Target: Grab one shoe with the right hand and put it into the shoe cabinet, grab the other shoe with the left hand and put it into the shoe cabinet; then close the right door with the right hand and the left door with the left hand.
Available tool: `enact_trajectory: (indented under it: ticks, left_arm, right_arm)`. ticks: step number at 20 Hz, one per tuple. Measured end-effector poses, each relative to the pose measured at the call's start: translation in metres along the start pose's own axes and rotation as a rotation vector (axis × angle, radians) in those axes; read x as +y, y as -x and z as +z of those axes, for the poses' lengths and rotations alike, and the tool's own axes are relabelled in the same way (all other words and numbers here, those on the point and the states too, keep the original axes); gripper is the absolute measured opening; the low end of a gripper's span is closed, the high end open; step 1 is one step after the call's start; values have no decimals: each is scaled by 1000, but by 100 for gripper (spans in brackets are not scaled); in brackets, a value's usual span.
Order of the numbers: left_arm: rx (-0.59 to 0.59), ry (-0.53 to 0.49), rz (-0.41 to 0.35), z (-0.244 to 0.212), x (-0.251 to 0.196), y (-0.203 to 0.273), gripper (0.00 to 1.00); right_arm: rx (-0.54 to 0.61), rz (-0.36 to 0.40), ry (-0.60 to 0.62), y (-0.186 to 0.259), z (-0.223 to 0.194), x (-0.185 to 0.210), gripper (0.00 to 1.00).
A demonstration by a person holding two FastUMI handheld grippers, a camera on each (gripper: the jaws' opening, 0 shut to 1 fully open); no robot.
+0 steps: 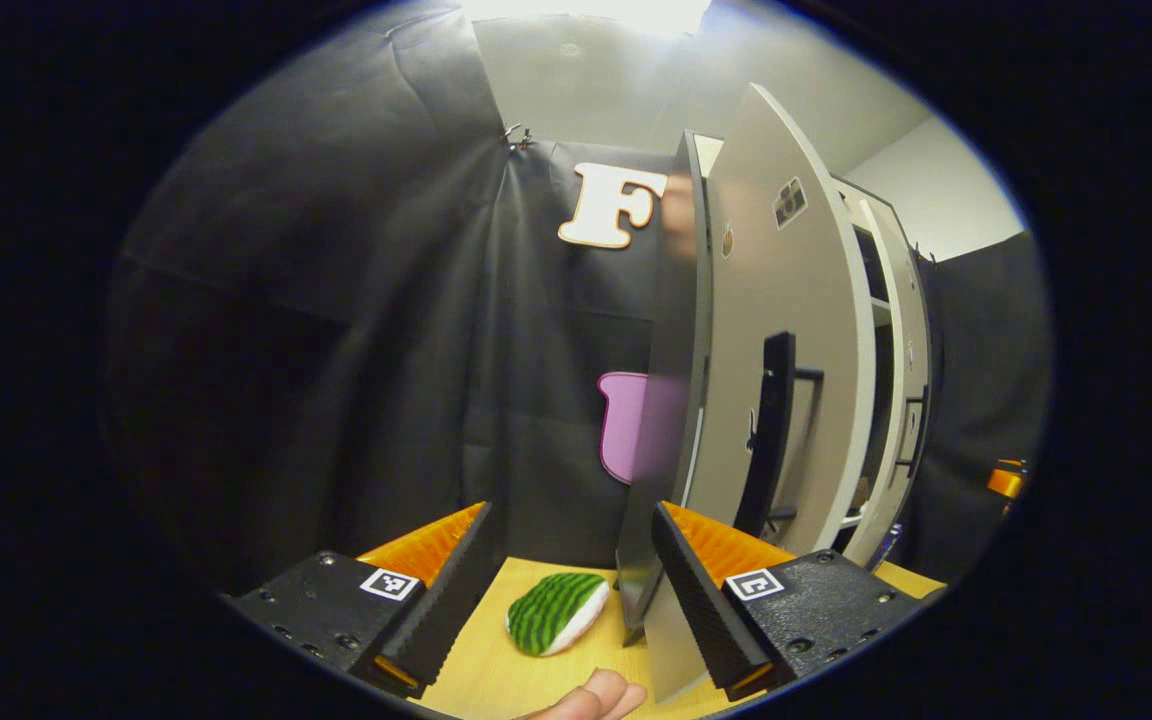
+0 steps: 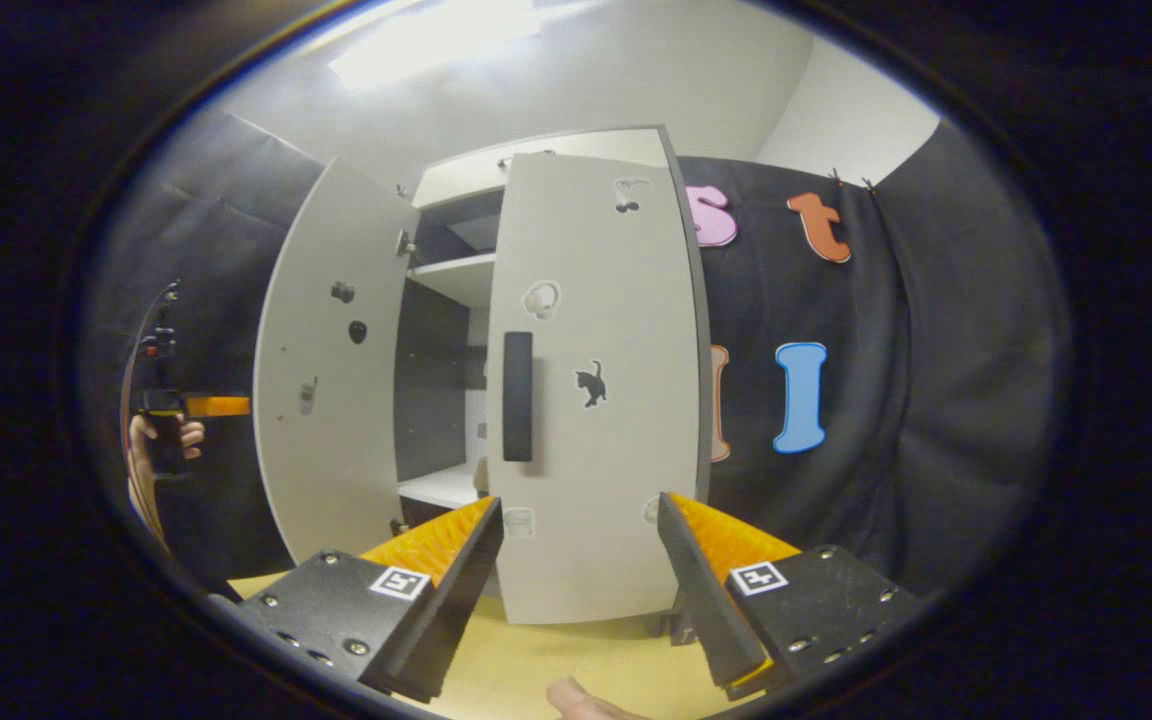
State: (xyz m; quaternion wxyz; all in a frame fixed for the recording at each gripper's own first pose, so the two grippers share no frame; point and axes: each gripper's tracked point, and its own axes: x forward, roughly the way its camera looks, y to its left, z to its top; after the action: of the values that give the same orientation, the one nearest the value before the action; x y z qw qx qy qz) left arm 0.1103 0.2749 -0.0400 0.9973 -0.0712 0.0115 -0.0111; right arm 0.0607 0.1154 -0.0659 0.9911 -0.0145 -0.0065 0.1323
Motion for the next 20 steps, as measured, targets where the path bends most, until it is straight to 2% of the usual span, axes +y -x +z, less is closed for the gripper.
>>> enact_trajectory:
  ticks: [2,3,5,7,8,11,12,13,15,17,20]
  left_arm:
    - [7,-20,-27,7,-11,-10,93]
    - [17,-30,-28,10,-15,-15,93]
    - [70,-37,-29,1,-21,-19,96]
    - [135,-42,-58,-7,-41,-16,94]
    - [132,-58,-46,-4,-44,-16,92]
    - [140,-76,-39,-4,-54,-18,87]
    - [129,-74,-51,-2,-59,-19,92]
    - [136,-65,-60,-4,-64,-17,89]
    - [137,-50,-80,-5,-77,-16,88]
    - [134,-43,-98,-6,-88,-17,88]
    - [129,-38,-92,-7,-100,-18,88]
  right_arm:
    - [24,-76,19,20,-11,-6,91]
    - [25,-105,34,29,-13,-4,94]
    - [17,-133,56,43,-19,3,94]
    - [25,-124,34,56,-31,14,91]
    - [25,-116,18,61,-33,19,94]
    - [29,-128,-35,73,-39,20,93]
    - [33,-127,-48,75,-40,23,91]
    - [35,-122,-51,77,-40,27,91]
    - [29,-128,-26,79,-36,28,93]
    - [27,-142,7,80,-34,28,91]
    - [28,-151,27,77,-34,29,91]
